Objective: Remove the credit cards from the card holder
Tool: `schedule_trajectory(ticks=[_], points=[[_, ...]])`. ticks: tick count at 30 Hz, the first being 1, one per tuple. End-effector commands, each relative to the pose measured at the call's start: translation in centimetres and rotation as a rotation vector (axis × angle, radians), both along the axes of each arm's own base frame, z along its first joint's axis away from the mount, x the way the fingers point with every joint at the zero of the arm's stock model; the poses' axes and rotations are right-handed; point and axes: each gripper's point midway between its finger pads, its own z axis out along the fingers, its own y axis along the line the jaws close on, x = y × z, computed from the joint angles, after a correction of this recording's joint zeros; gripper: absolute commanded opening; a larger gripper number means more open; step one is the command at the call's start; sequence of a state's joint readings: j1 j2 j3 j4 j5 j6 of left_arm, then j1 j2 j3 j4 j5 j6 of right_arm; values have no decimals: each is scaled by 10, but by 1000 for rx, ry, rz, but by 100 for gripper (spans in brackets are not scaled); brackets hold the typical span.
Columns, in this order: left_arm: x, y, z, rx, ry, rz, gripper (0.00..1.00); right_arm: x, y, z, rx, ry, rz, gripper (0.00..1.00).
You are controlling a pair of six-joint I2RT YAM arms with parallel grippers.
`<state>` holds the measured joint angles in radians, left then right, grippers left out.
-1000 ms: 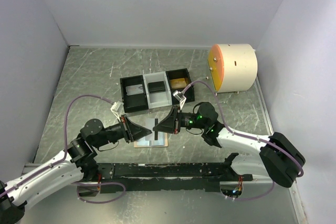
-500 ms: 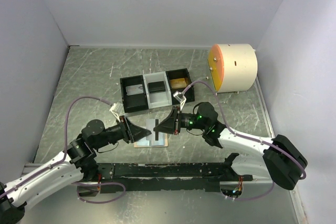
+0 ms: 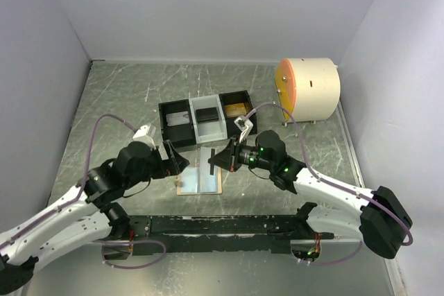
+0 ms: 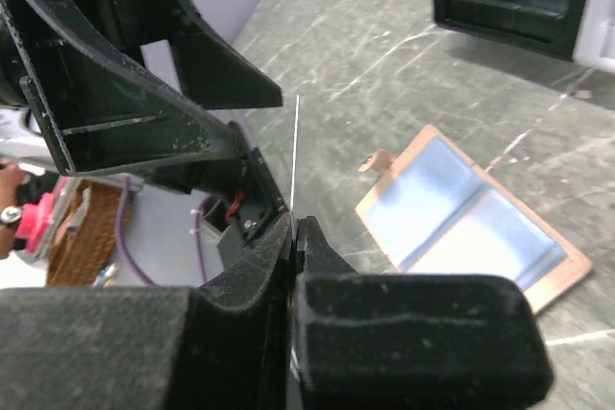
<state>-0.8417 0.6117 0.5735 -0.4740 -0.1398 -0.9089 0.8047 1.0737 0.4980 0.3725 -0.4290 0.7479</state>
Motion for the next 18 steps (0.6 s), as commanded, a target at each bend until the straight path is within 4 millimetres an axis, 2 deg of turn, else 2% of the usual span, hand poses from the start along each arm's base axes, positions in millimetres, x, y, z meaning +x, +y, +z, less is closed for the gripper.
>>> schedule_trajectory(ticks=[1,6,12,16,18], points=[[14,46,-20,330,71,158,100,18,-5,6,-80,-109,-67,0],[34,55,-8,464,63,195,100,33,-10,7,-167,-198,-127,0],[66,99,2,551,92,273,100,51,-7,-2,-313,-276,-142,0],[84,130,16,552,75,324,100,62,4,5,-361,-333,-137,0],[92,152,24,552,64,410,100,64,12,10,-369,-335,-114,0]])
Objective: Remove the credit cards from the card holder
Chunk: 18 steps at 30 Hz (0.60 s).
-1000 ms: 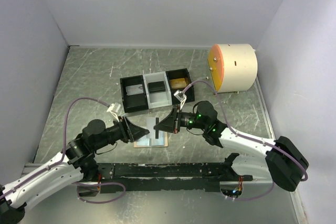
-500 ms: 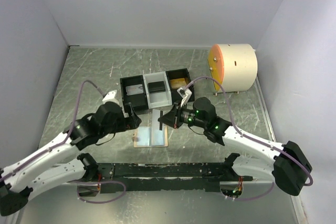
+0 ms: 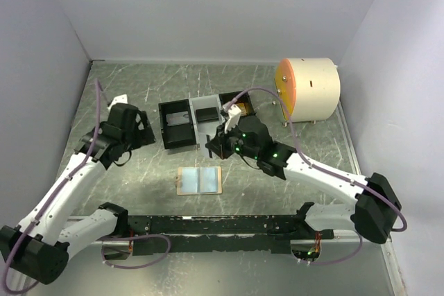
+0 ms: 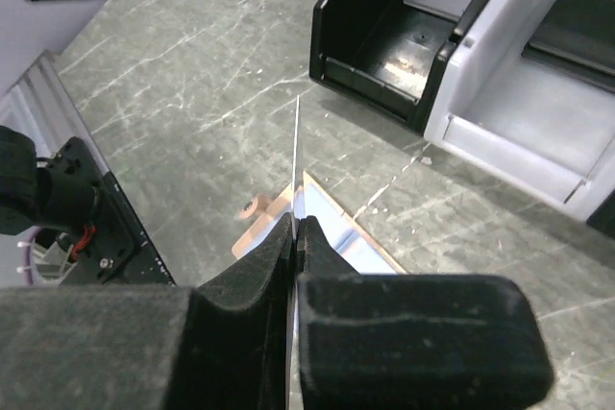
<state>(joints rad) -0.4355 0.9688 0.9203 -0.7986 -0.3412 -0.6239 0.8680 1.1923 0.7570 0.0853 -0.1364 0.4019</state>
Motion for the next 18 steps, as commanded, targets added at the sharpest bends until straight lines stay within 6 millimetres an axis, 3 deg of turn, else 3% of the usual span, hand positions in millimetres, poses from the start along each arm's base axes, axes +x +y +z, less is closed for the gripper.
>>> schedule_trajectory(ticks=[1,5,7,18], points=[[14,38,24,49,-76,45,99,12,13,9,-76,-63,28,0],[18,52,21,60,-169,104,100,22,29,0,-162,-58,51,0],[12,59,18,78,-167,125,100,32,41,7,-185,-95,69,0],[0,65,38,38,-262,178,100,75,91,-12,-336,-241,105,0]])
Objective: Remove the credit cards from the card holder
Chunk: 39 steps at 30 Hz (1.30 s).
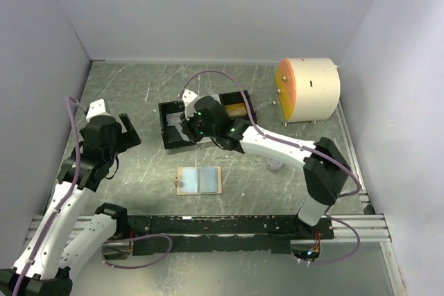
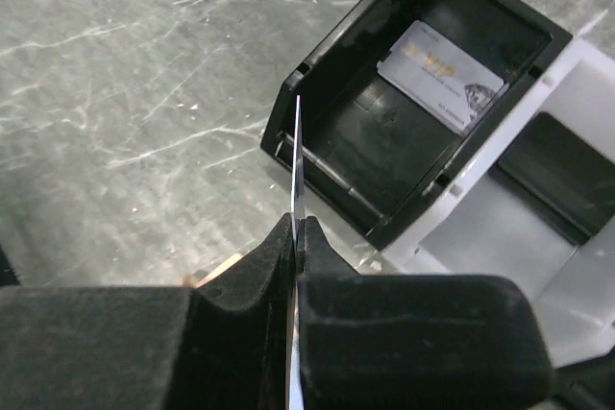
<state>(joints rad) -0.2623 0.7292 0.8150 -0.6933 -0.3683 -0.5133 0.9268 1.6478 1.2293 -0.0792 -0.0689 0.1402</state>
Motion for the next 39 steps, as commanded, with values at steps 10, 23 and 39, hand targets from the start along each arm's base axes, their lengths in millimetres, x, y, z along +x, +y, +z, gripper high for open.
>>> schedule_trajectory(ticks=[10,23,39], points=[[-3,21,10,26,-36,122,100,82,41,-26,-266,-309,-44,0],[-9,32,16,33,-50,191,100,116,60,-67,-473,-454,41,0],[-11,36,19,35,-67,214,100,141,66,-93,-648,-601,107,0]])
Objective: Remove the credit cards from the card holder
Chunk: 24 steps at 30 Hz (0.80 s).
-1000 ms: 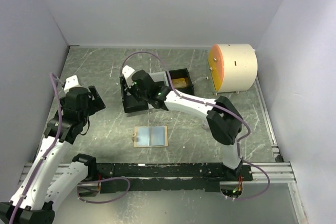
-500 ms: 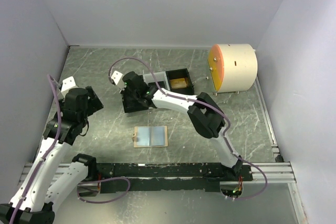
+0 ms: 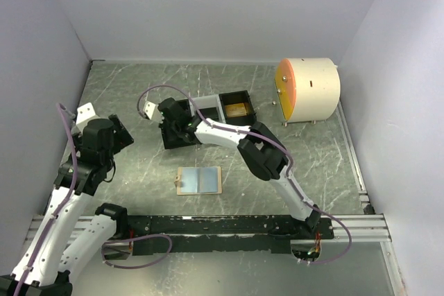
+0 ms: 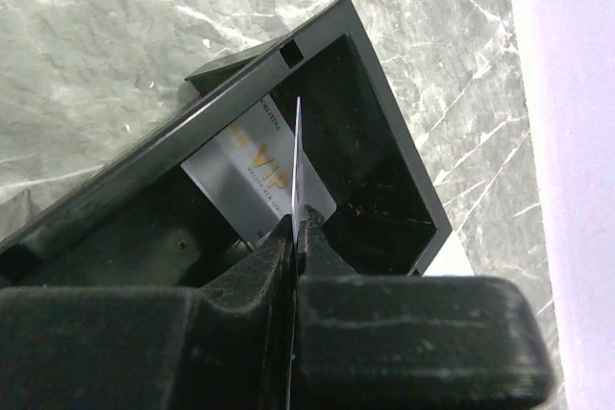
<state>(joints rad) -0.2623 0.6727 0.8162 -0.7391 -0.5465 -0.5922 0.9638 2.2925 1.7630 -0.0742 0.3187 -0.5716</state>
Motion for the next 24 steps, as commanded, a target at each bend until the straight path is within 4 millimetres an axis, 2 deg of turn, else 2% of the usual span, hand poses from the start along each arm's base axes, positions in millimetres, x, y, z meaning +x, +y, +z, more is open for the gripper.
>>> schedule_trajectory(ticks=[1,12,17,19,20,21,24], points=[[1,5,8,8,-8,24,100,10,10,1,-41,-55,33,0],[0,7,12,6,-32,35,100,21,11,-16,-106,-123,21,0],[1,6,11,8,-26,28,100,16,9,-25,-130,-99,24,3],[2,6,10,8,-21,24,100,13,7,-30,-136,-75,28,8],[2,6,10,7,-20,25,99,11,7,-31,-138,-62,32,12],[3,6,9,6,-17,24,99,10,7,-32,-135,-52,30,21],[3,5,8,4,-15,18,99,7,7,-29,-121,-28,26,31]])
